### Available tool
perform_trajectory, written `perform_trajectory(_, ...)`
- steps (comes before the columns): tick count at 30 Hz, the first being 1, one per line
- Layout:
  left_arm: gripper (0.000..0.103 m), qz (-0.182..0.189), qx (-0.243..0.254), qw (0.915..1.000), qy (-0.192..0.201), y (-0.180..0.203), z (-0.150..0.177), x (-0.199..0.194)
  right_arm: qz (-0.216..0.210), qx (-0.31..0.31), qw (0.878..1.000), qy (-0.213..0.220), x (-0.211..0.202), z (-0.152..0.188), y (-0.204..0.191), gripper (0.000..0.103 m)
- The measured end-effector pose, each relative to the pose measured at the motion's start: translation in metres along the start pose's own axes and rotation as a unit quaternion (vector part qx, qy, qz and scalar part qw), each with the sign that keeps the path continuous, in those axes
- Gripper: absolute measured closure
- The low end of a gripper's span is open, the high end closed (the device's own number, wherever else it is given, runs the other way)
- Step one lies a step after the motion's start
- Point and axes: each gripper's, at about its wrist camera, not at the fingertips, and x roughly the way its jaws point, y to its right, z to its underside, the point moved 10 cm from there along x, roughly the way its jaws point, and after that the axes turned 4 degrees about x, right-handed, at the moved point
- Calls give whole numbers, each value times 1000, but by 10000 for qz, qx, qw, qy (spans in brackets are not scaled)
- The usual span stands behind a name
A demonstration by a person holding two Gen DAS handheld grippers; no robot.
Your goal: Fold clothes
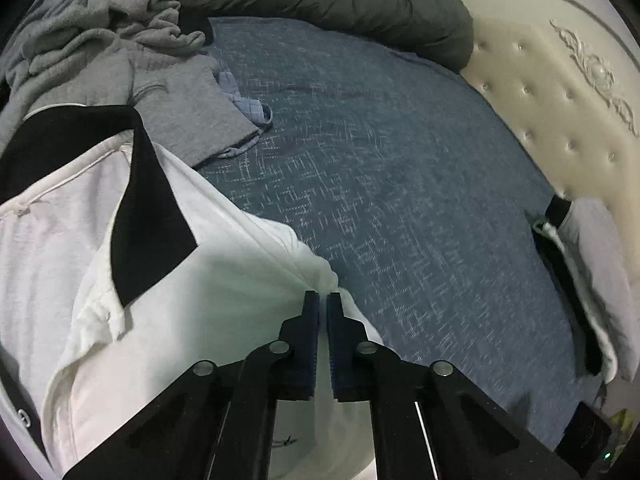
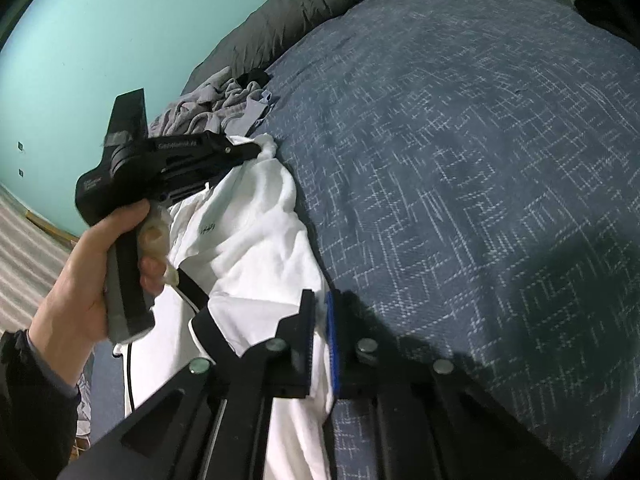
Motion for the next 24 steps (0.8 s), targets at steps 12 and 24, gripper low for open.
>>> perform_trajectory(12,101,-117,-453,9989,79,-26,-21,9,80,-130,9999,-43,-2,4,-2,99)
perform_trajectory(24,99,-188,-271,9995,-6,-24,-29,17,7,98,9999,35,-7,4,2,99)
